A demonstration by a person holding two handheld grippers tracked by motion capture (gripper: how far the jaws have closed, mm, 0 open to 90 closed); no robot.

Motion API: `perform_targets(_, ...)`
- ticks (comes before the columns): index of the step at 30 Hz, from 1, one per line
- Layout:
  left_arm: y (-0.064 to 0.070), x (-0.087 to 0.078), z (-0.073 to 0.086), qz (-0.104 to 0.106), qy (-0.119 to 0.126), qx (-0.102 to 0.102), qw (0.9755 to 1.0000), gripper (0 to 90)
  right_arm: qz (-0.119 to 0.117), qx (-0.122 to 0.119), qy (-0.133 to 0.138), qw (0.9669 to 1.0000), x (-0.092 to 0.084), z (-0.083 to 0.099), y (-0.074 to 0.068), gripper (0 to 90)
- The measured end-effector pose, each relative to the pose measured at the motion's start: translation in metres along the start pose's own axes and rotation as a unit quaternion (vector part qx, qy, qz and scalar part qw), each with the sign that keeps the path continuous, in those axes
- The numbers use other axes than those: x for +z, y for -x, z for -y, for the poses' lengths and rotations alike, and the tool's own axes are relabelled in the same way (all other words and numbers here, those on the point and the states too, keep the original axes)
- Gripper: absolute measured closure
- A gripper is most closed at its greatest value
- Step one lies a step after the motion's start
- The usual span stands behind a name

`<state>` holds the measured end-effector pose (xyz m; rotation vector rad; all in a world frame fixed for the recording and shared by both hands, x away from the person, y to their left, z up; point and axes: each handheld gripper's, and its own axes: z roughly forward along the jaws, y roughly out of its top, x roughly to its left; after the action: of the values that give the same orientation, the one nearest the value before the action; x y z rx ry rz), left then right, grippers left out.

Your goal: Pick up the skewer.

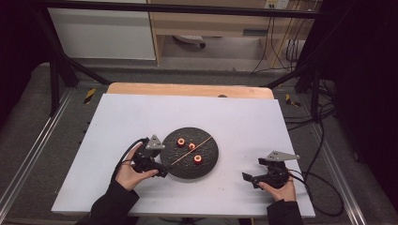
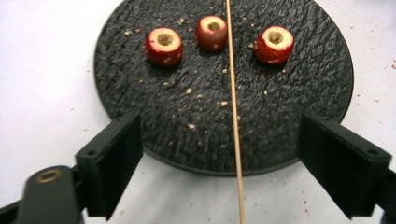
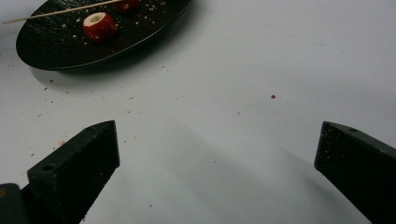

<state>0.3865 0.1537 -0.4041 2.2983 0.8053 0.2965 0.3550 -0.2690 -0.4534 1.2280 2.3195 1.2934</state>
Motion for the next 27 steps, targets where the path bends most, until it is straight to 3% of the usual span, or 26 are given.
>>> perform_targets(11, 0.003, 0.019, -0.014, -0.006, -0.027, 0.009, 0.9996, 27.7, 0.000, -0.001, -0.002, 1.0000, 0.000, 0.000, 0.000, 0.6)
perform_targets(19, 0.006, 0.029, -0.021, -0.004, -0.055, 0.021, 0.9983, 47.9, -0.001, 0.000, -0.003, 1.0000, 0.000, 0.000, 0.000, 0.7)
perform_targets(27, 0.007, 0.035, -0.024, 0.005, -0.076, 0.018, 0.9969, 65.3, -0.002, -0.001, -0.003, 1.0000, 0.000, 0.000, 0.000, 0.7)
